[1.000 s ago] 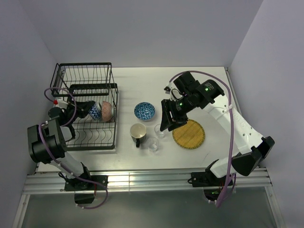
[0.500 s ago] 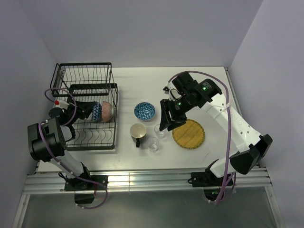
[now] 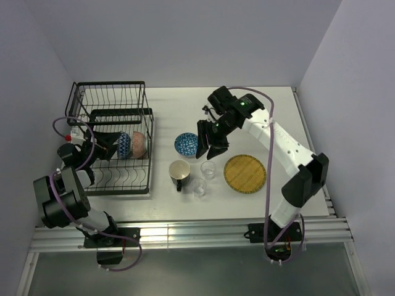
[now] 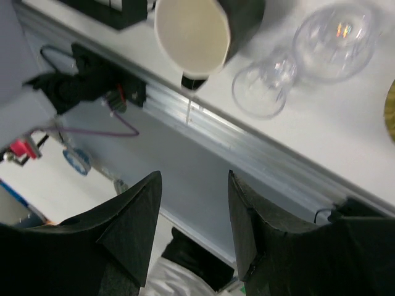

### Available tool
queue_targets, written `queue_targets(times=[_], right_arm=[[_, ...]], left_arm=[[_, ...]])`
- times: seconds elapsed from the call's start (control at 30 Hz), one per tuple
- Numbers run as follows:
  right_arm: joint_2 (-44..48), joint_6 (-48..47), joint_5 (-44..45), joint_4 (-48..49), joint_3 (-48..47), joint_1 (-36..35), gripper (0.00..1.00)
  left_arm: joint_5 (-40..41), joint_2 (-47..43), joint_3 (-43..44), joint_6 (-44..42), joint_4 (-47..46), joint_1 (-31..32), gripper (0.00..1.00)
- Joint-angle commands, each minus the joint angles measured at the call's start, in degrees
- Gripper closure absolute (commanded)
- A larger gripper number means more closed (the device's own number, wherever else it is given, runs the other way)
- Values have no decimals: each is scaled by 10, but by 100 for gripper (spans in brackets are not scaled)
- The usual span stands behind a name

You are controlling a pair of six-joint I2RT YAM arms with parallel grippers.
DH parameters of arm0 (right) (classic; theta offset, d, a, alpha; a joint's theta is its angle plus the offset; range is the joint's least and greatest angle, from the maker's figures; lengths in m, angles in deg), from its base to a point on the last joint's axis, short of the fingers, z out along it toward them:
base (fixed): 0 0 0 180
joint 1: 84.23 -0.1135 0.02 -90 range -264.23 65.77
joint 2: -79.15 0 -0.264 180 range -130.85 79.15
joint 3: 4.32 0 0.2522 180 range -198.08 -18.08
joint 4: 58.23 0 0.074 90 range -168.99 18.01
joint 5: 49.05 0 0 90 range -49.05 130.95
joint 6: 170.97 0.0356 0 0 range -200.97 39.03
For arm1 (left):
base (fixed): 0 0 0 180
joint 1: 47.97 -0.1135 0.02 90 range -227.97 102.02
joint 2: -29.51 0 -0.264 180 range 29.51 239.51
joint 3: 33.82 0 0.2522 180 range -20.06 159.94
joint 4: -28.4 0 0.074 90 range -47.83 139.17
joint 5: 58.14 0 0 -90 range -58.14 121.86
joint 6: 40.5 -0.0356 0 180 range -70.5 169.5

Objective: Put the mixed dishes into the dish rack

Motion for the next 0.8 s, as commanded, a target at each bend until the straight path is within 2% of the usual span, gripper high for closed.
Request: queue_targets(times=[0.0,0.27,0.4,0.43,0.53,0.57,0.67,0.77], right_arm=[[-46,13,59,46,-46,5,46],[-157,13,165,128,-42,62,47],[-212,-6,161,171,-46,71,47],[-234,-6,159,176,-56,71,47],[-282,-2,143,194,-72,71,48],[-293,1,139,196,-86,70,48],[-334,4,119,194,-114,70,48],[-360,2,111,197,-130,67,48]], left_arm=[[-6,-58,-15,-48,51,-16,1],[-22,-170,-80,-36,76,-70,1],[13,-282,-95,-48,156,-71,1],[12,-302,-89,-50,173,-70,3],[-5,-312,-73,-35,195,-63,11],[-7,-313,-72,-21,170,-49,13],[13,-335,-52,21,153,-13,14],[20,-349,3,10,177,9,16]])
